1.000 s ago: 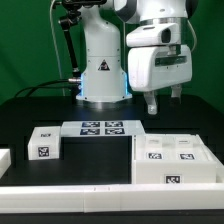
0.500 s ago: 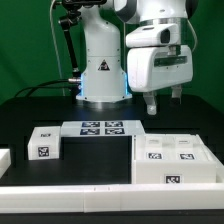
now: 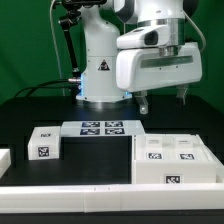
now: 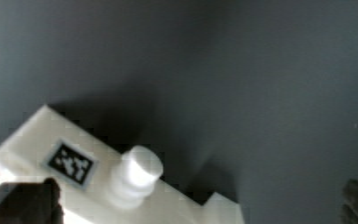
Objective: Assemble cabinet
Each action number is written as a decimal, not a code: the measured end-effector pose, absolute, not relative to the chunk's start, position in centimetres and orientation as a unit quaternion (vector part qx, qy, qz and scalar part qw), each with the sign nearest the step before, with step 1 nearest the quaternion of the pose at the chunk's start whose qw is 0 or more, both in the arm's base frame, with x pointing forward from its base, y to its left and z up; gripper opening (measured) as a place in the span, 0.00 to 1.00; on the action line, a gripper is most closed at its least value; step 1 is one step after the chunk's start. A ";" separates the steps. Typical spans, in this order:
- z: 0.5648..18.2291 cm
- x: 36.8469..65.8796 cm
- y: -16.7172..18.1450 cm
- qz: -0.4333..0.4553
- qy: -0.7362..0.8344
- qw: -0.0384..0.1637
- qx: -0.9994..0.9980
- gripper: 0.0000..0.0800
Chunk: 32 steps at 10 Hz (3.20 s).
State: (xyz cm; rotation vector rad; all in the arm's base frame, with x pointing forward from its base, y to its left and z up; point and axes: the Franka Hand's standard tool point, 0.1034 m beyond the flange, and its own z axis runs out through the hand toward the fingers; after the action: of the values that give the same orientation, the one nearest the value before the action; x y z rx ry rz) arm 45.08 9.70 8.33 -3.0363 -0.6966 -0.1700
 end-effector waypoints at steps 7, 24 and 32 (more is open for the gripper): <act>7.9 44.9 9.9 -0.045 -0.056 0.035 -0.997 1.00; 2.7 47.5 9.6 0.015 0.081 0.027 -0.996 1.00; 1.4 47.4 8.7 0.016 0.086 0.023 -0.996 1.00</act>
Offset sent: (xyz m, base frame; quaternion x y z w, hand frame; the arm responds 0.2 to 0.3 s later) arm 0.0000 0.0000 0.0000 0.0000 0.0000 0.1938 0.9810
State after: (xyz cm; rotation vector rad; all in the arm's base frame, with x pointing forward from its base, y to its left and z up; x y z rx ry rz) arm 47.35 8.70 1.44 -3.0828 0.2654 0.0504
